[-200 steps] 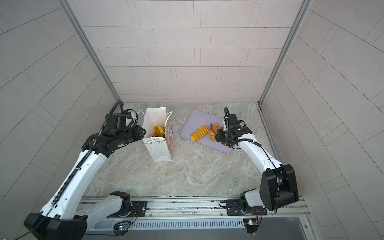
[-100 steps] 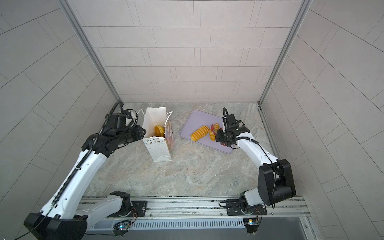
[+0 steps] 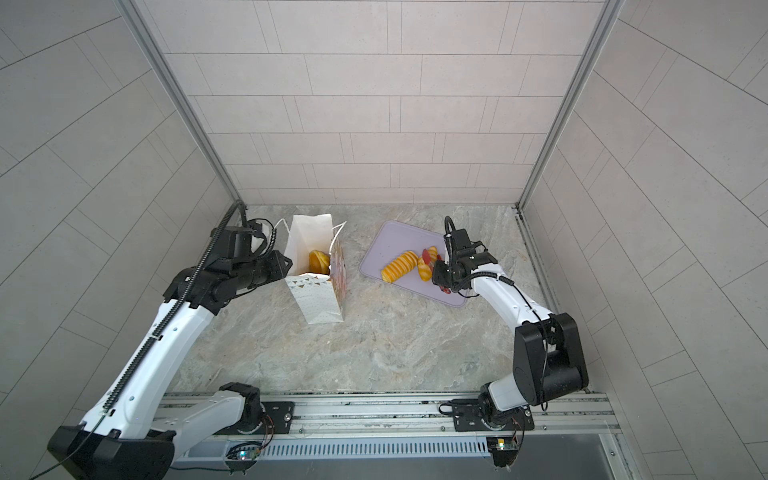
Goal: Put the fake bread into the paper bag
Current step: 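Close the tongs around the striped loaf with the right gripper, then lift the striped loaf with the tongs off the tray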
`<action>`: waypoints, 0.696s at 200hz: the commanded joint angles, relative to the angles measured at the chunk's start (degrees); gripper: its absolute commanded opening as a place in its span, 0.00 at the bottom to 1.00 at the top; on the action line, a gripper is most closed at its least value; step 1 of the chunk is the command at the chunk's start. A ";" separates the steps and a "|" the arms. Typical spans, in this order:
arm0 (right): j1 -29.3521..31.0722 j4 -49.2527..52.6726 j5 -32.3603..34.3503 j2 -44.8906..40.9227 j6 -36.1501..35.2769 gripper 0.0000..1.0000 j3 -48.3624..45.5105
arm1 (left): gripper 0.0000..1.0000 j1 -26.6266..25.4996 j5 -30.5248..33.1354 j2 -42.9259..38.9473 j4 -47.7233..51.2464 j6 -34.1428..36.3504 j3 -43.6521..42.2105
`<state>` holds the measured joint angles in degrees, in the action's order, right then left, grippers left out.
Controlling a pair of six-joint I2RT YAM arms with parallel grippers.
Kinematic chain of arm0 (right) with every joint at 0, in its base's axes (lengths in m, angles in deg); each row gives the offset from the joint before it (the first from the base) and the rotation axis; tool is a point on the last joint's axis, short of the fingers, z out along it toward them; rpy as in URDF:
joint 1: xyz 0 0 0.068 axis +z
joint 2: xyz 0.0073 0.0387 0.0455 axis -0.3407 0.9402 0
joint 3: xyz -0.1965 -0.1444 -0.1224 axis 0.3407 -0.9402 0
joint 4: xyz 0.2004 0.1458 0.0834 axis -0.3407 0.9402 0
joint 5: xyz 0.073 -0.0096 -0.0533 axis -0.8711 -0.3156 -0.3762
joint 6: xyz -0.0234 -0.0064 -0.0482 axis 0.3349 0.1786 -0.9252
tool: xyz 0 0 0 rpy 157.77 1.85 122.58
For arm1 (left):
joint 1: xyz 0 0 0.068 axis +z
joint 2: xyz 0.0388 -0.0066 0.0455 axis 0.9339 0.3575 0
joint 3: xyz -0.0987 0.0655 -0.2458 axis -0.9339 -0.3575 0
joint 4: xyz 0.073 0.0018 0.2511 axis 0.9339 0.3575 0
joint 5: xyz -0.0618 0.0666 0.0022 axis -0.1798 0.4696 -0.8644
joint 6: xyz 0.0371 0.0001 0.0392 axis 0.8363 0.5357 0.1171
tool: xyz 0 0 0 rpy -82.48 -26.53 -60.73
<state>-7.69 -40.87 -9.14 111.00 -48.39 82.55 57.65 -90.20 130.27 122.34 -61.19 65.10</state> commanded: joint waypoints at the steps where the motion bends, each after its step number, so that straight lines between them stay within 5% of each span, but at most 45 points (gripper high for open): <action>1: 0.09 1.81 1.11 -3.30 -0.70 0.36 1.38 | 0.22 -0.20 0.66 -0.87 0.22 0.70 0.30; 139: -0.57 6.24 4.54 -15.46 -3.09 0.32 4.76 | 0.23 -0.20 0.45 -1.35 0.46 0.35 0.98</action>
<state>-8.08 -35.54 -5.60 97.86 -50.60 84.36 57.65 -90.20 129.96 122.47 -61.19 65.12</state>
